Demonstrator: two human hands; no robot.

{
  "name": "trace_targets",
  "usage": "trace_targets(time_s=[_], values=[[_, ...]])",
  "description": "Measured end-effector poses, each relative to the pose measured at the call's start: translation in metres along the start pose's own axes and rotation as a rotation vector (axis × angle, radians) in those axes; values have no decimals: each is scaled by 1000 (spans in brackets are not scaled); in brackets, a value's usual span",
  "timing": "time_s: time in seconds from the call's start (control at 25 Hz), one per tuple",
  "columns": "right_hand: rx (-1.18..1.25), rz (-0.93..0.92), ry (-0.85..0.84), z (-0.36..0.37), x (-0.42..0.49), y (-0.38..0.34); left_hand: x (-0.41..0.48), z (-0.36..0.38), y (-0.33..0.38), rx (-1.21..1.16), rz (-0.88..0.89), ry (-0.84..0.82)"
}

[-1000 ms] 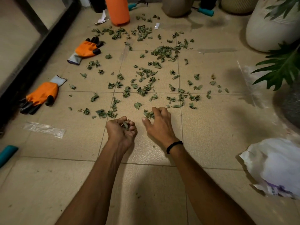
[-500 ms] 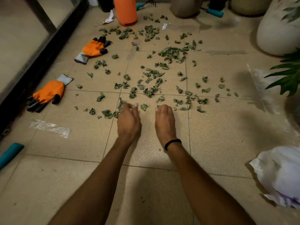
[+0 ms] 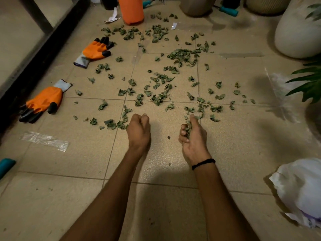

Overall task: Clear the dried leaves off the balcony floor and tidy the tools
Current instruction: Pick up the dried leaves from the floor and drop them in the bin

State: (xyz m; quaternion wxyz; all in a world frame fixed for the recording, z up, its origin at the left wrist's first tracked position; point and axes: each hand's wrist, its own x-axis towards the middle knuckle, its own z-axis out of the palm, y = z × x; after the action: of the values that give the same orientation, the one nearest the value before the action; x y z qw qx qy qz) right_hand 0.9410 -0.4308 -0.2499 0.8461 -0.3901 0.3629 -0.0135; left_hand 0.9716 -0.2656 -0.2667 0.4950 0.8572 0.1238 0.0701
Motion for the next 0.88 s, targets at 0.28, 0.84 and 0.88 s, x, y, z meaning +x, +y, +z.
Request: trace_targets(time_s=[0.28,0.84,0.88], values=[[-1283,-730,355,-7,28,-2,4,28,34,-127,-11,-112],[-1341,-778,440,-52,44,-36,5,74,43,353,234,-117],[-1435,-781,427,-50,48,-36,-1,67,44,205,178,-110]])
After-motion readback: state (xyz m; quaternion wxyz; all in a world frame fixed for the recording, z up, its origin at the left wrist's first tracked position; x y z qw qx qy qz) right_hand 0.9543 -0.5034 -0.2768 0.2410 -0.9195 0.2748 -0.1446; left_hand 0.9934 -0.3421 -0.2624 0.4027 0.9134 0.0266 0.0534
